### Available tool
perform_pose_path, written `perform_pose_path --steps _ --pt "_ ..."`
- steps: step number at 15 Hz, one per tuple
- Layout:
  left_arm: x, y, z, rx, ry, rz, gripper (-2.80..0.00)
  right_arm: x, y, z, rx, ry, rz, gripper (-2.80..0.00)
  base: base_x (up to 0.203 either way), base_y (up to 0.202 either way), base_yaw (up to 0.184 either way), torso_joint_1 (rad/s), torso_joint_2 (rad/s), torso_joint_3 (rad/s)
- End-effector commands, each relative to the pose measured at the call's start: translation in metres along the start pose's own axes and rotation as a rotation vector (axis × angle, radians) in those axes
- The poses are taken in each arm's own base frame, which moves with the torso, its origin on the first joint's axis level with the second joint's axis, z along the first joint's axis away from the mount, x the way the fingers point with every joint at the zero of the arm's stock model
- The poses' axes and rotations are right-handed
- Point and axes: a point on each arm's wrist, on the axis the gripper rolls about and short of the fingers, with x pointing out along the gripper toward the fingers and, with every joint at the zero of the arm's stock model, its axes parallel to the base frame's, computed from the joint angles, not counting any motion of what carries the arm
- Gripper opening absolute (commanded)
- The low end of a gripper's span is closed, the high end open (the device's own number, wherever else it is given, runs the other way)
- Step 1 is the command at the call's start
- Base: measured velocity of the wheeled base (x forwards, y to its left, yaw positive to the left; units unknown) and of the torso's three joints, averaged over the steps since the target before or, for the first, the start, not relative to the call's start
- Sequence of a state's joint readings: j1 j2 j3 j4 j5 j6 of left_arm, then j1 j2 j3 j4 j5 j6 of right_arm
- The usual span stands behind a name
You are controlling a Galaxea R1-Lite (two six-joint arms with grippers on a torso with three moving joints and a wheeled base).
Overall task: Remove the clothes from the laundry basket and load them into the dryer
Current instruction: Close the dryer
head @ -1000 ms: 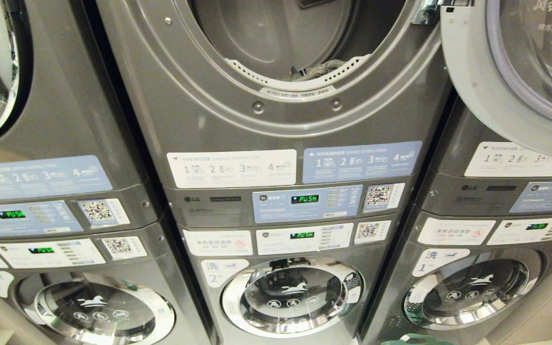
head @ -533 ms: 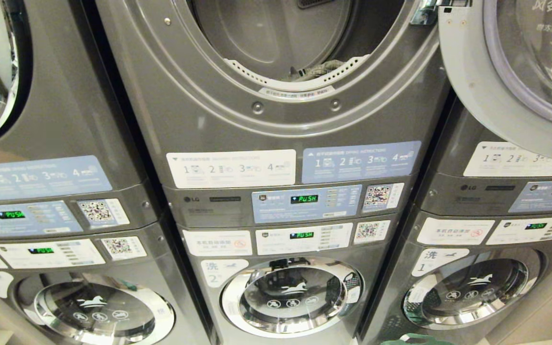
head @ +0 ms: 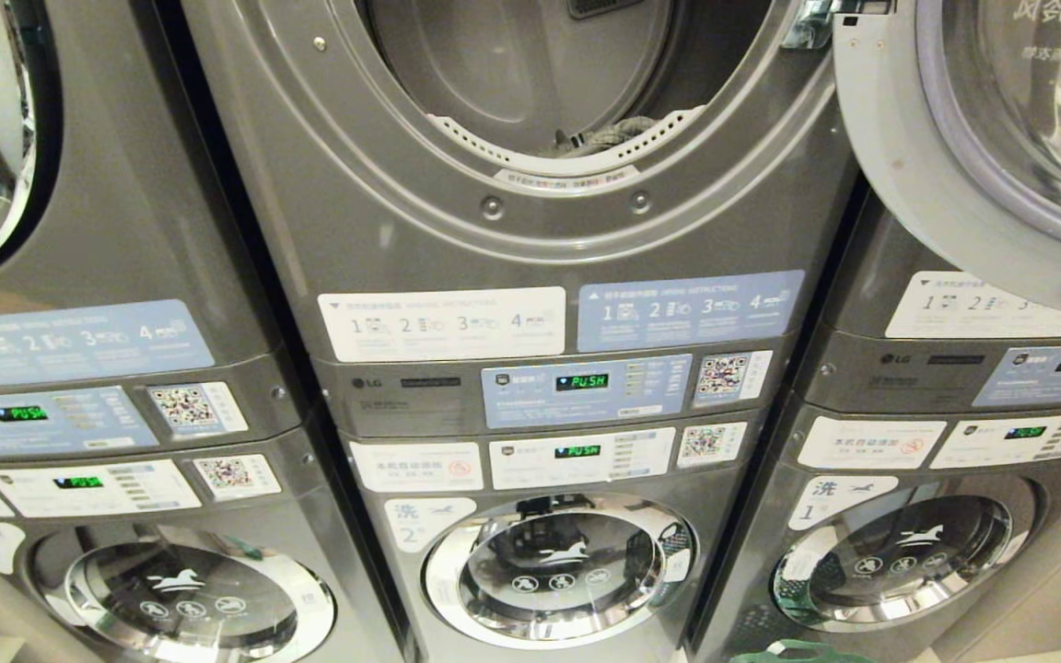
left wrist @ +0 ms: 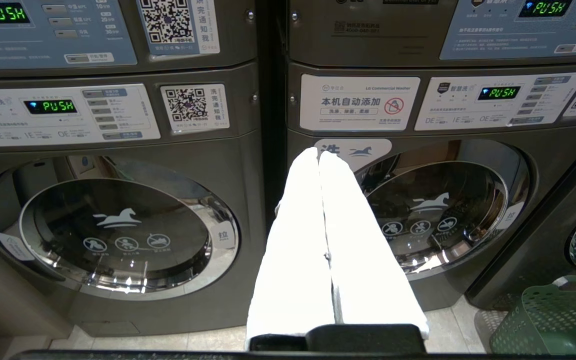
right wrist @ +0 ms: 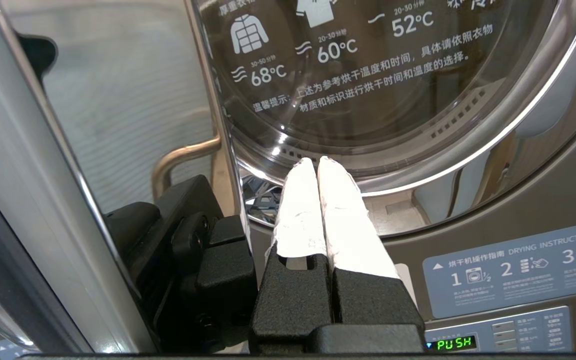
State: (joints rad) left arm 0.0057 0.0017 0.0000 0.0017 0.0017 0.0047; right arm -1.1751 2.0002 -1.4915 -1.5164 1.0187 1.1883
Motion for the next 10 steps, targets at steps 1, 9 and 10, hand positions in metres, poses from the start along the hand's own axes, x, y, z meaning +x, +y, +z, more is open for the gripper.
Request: perform_pose_path --steps 1,9,10 --pt "0.0 0.0 0.0 0.0 0.0 0.001 -2.8 0.001 0.009 0.005 -0.018 0.0 0.018 -2.8 0.0 0.0 0.0 0.0 0.0 0.0" --pt "0.0 0.0 0.0 0.0 0.0 0.0 -2.8 -0.009 -0.002 -0.013 0.017 0.017 -0.031 -2.8 0.0 0.0 0.0 0.0 0.0 0.0" --pt "0.0 0.0 0.0 0.0 0.001 0.0 -2.8 -0.012 -0.001 -0.019 0.023 0.024 -0.047 -2.8 0.0 0.0 0.0 0.0 0.0 0.0"
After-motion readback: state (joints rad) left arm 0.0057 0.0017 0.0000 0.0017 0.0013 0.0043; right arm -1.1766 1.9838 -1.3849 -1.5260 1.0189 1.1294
